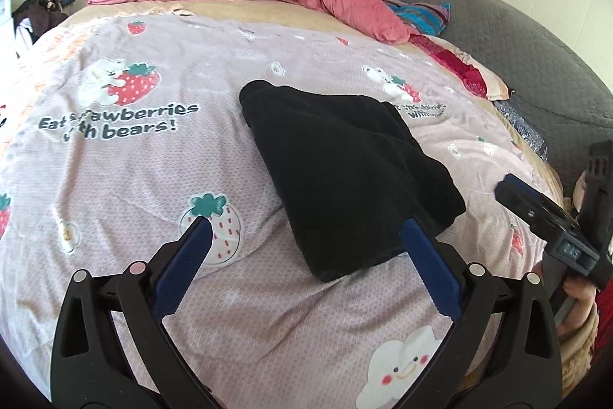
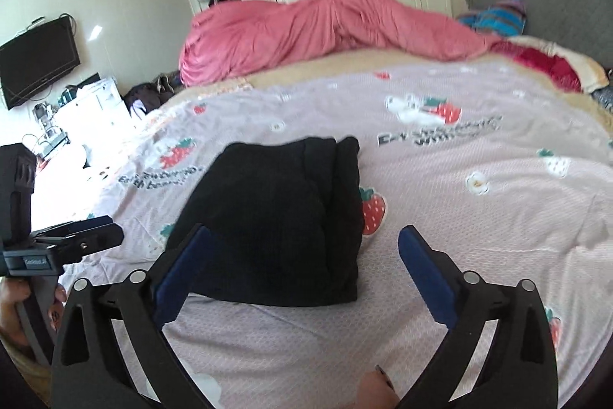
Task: Fold small clothes
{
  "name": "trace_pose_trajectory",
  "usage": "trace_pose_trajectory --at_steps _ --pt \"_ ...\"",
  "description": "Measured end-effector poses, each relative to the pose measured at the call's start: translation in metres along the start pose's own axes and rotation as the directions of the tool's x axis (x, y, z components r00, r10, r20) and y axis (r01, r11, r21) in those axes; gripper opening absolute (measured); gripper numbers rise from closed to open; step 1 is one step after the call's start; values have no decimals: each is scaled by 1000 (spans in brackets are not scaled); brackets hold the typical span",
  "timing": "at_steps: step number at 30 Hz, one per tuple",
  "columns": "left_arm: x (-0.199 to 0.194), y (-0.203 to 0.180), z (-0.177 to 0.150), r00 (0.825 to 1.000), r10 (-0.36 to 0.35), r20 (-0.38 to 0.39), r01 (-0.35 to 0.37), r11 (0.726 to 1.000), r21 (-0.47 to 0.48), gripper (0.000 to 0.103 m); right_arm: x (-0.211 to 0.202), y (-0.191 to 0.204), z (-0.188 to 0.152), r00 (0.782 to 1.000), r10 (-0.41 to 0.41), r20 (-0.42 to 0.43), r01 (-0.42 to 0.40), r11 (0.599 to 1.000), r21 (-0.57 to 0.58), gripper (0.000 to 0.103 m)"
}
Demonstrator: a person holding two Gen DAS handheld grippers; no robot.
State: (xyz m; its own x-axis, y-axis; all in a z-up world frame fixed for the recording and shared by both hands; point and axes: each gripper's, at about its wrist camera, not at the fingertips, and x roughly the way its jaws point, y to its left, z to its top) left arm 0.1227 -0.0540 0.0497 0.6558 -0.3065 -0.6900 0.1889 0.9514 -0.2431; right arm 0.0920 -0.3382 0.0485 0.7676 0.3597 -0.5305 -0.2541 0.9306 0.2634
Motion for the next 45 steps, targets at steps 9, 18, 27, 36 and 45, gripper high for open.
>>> trace_pose_trajectory --at_steps 9,18,27,36,45 --pt "-35 -2 -20 996 2 84 0 1000 -17 94 -46 16 -15 991 -40 127 42 999 -11 98" --pt "-55 -7 -46 991 27 131 -28 1000 6 94 -67 34 -45 985 -105 134 115 991 -70 98" --pt "-57 -7 -74 992 36 121 -37 999 12 94 -63 44 -78 988 -140 62 145 987 -76 99" --pt "-41 -2 -91 997 57 58 -57 998 -1 94 -46 34 -108 984 -173 -28 173 985 -20 99" --pt "-37 -3 -92 997 53 64 -52 999 -14 94 -42 37 -113 985 -170 -37 168 984 -50 99"
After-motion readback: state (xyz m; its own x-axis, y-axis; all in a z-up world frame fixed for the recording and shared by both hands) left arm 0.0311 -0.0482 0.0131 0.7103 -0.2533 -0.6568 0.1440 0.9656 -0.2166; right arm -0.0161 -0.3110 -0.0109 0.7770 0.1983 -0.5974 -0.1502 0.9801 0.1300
